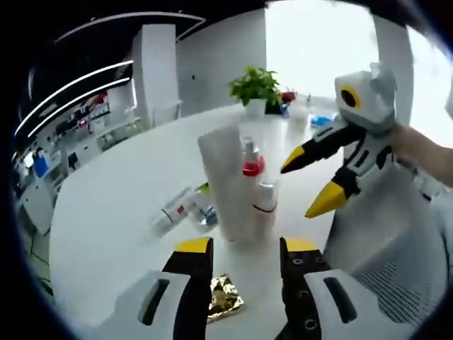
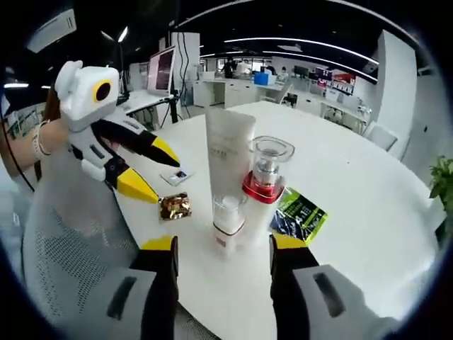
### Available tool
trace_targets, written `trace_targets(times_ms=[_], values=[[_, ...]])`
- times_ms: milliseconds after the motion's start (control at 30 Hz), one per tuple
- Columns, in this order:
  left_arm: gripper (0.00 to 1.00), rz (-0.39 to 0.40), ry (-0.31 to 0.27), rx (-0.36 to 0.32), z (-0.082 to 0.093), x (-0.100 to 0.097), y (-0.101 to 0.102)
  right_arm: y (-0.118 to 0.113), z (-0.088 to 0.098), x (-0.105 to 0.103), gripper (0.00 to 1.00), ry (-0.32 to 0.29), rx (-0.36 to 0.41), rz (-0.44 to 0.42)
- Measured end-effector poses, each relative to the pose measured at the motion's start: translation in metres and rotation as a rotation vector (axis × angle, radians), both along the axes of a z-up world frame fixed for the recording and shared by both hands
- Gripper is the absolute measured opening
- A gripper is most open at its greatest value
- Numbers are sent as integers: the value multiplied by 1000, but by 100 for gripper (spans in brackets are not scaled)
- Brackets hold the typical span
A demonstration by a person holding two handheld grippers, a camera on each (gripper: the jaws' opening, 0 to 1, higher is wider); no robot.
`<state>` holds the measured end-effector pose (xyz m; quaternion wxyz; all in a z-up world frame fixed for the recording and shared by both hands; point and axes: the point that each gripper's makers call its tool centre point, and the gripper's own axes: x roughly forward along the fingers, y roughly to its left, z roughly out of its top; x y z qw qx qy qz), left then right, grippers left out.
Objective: Arrange the skincare products in the storage area until every visible bottle or jar stands upright without overlapping.
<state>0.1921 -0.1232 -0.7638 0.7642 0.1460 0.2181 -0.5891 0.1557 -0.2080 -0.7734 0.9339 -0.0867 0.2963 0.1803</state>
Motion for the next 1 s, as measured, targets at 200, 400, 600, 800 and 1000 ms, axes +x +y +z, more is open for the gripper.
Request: trace_targets(times_ms=[200, 400, 600, 800, 1000], values=[[48, 42, -22, -29, 13, 5, 11, 1, 9, -2, 63, -25, -4, -14], [65, 83, -48, -27, 18, 11, 26, 4, 15, -3, 74, -50, -5, -30], [71, 114, -54, -6, 15, 15, 38, 10, 19, -3, 81, -74, -1, -21], [78, 132, -61, 16, 11, 17, 47, 14, 20, -3, 86, -88, 8, -12], [80, 130, -62, 26, 10, 17, 48, 15, 17, -2, 90, -92, 2, -16]])
